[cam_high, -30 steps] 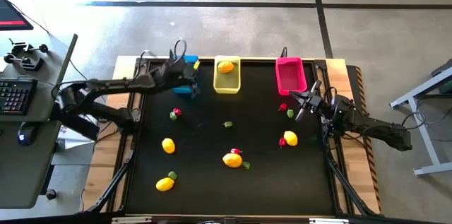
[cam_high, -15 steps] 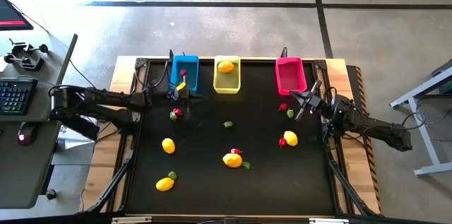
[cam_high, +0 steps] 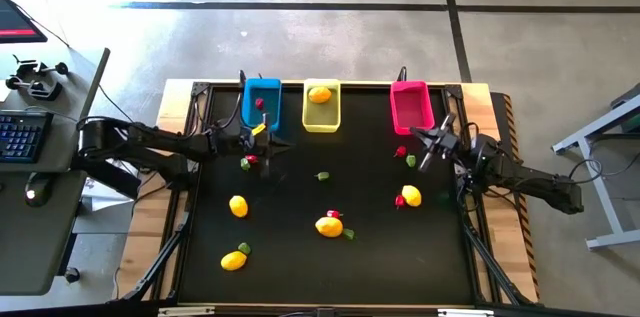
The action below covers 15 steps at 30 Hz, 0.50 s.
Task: Sort produce into baskets
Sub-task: Put the green bell pepper into the pink bin
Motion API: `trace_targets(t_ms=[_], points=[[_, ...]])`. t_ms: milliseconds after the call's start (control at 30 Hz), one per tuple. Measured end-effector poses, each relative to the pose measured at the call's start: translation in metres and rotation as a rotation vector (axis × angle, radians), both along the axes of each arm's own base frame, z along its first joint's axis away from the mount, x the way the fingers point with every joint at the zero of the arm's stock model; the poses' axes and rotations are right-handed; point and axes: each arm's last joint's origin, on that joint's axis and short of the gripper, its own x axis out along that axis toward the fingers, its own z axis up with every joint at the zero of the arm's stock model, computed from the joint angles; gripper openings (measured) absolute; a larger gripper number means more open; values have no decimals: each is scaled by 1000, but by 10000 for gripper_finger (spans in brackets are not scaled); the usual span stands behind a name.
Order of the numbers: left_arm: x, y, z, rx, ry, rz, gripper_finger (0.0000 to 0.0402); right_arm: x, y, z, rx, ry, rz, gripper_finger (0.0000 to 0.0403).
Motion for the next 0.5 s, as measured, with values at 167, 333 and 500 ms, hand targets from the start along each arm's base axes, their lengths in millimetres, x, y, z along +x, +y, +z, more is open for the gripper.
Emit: trace_targets(t_ms=[167, 333, 500], points=[[7, 1, -3, 37, -61, -3, 1, -1, 1, 7, 6, -80, 30, 0], [14, 4, -13, 58, -78, -2, 0, 0, 5, 15, 38, -186, 173, 0], [19, 5, -22, 62, -104, -6, 0, 7, 7, 10, 227, -178, 294, 11]])
